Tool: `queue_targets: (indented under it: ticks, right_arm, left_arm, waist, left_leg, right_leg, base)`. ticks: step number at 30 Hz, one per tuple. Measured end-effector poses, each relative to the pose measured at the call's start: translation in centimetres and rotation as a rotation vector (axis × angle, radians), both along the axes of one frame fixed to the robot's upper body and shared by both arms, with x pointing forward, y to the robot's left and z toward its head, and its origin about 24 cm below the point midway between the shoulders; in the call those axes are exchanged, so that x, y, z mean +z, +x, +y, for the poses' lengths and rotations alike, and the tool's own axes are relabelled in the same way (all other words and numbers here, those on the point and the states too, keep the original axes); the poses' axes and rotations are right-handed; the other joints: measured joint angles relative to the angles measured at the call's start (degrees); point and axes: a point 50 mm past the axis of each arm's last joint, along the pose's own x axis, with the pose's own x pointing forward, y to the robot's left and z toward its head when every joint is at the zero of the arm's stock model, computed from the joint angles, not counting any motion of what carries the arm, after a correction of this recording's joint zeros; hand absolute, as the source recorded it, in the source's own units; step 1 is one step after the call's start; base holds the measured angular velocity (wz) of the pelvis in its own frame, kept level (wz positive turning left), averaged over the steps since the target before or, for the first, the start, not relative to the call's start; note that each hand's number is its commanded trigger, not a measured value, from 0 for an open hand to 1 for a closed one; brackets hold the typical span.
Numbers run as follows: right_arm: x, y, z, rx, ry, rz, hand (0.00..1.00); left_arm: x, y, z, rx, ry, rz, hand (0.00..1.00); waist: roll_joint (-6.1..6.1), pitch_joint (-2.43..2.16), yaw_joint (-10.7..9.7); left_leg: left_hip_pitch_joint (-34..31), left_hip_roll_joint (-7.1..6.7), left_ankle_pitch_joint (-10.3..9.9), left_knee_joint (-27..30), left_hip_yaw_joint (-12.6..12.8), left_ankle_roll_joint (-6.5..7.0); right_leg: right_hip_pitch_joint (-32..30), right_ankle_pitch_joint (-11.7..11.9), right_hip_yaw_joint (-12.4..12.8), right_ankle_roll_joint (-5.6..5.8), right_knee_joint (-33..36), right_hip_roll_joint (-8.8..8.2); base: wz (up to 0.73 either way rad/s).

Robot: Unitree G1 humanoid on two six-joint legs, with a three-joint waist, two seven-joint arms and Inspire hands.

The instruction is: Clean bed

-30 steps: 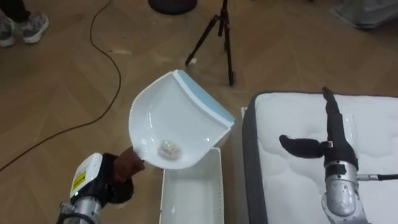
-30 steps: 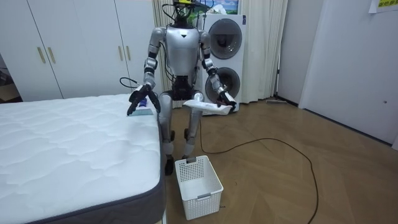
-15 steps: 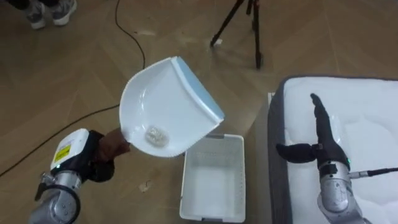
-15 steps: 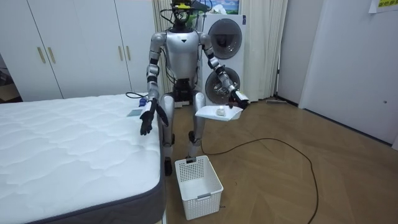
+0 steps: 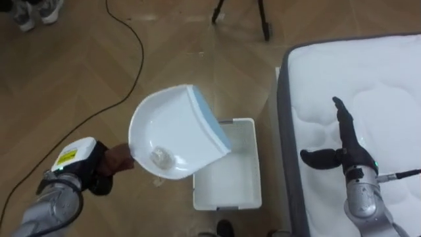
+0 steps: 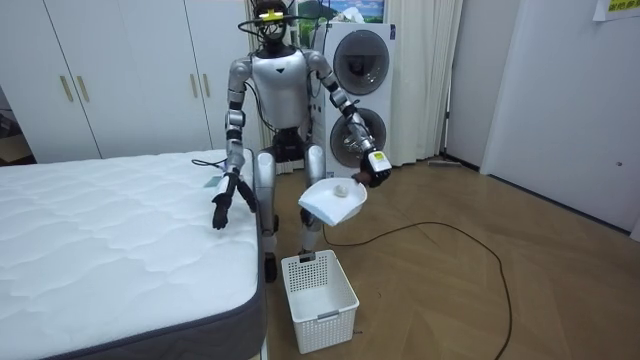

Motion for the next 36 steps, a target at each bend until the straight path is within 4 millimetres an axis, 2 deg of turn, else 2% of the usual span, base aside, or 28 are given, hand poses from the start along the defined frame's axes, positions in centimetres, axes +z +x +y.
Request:
queue_targets:
  ticks: [2, 6, 10, 13, 20, 28, 32, 36]
  right_arm:
    - [-0.1, -0.1, 0.1, 0.001, 0.002, 0.0, 0.0]
    - [-0.2, -0.2, 0.2, -0.006, 0.002, -0.002, 0.0]
    - [-0.2, -0.5, -0.6, -0.032, -0.02, -0.004, 0.0]
    - [-0.5, -0.8, -1.0, -0.051, -0.03, 0.003, 0.0]
    - [-0.4, -0.7, -0.6, -0.031, -0.052, -0.012, 0.0]
    - [-0.2, -0.4, -0.5, -0.024, -0.054, -0.02, 0.0]
    - [0.1, 0.0, -0.4, -0.021, -0.055, -0.031, 0.0]
    - [0.1, 0.0, -0.4, -0.02, -0.056, -0.03, 0.0]
  left_arm:
    - [-0.2, 0.0, -0.5, -0.046, 0.023, 0.024, 1.0]
    - [0.0, 0.6, -0.8, -0.095, 0.072, 0.041, 1.0]
    - [-0.4, 0.3, -0.3, -0.092, 0.109, 0.088, 1.0]
    - [-0.5, 0.1, 0.4, -0.069, 0.129, 0.113, 1.0]
    - [-0.2, 0.1, 1.0, -0.061, 0.153, 0.115, 1.0]
    - [-0.3, -0.1, 1.1, -0.094, 0.202, 0.149, 1.0]
    - [-0.3, -0.2, 1.3, -0.112, 0.242, 0.162, 1.0]
    - [-0.2, -0.2, 1.4, -0.121, 0.259, 0.17, 1.0]
  waist:
    - [0.62, 0.08, -0.89]
    - [1.25, 0.1, -1.23]
    - [3.83, 0.1, -1.11]
    - [4.99, 0.08, -0.92]
    - [5.02, 0.07, -1.11]
    - [4.83, 0.2, -1.14]
    - [4.32, 0.56, -1.15]
    - [4.11, 0.55, -1.25]
  left_leg:
    - [0.23, -0.39, 0.35, -0.58, 0.05, 0.1]
    - [0.23, -0.65, 0.68, -1.1, 0.22, 0.29]
    - [0.22, -0.65, 0.72, -1.61, 0.78, 0.35]
    - [0.18, -0.67, 0.96, -2.46, 1.54, 0.3]
    - [0.3, -0.78, 1.48, -3.91, 2.88, 0.08]
    - [0.24, -0.79, 1.5, -4.02, 3.61, 0.11]
    - [0.14, -0.8, 1.58, -4.21, 4.42, 0.18]
    - [0.05, -0.8, 1.58, -4.28, 4.72, 0.18]
  right_leg:
    - [-0.04, -0.01, -0.03, -0.01, 0.11, -0.47]
    - [-0.41, 0.0, 0.16, 0.0, 0.1, -0.74]
    - [-0.9, 0.05, 0.59, 0.09, -0.24, -0.8]
    - [-1.76, 0.03, 1.42, 0.05, 0.35, -0.88]
    - [-3.07, -0.07, 3.18, -0.08, 0.83, -0.85]
    - [-3.91, -0.08, 3.83, -0.08, 1.81, -0.91]
    - [-4.76, -0.1, 4.73, -0.05, 2.47, -0.94]
    - [-5.07, -0.1, 5.08, -0.05, 2.62, -0.92]
  base:
    - [0.0]
    - [0.0]
    - [-0.05]
    - [-0.1]
    - [-0.08]
    - [-0.03]
    - [-0.08]
    - [-0.03]
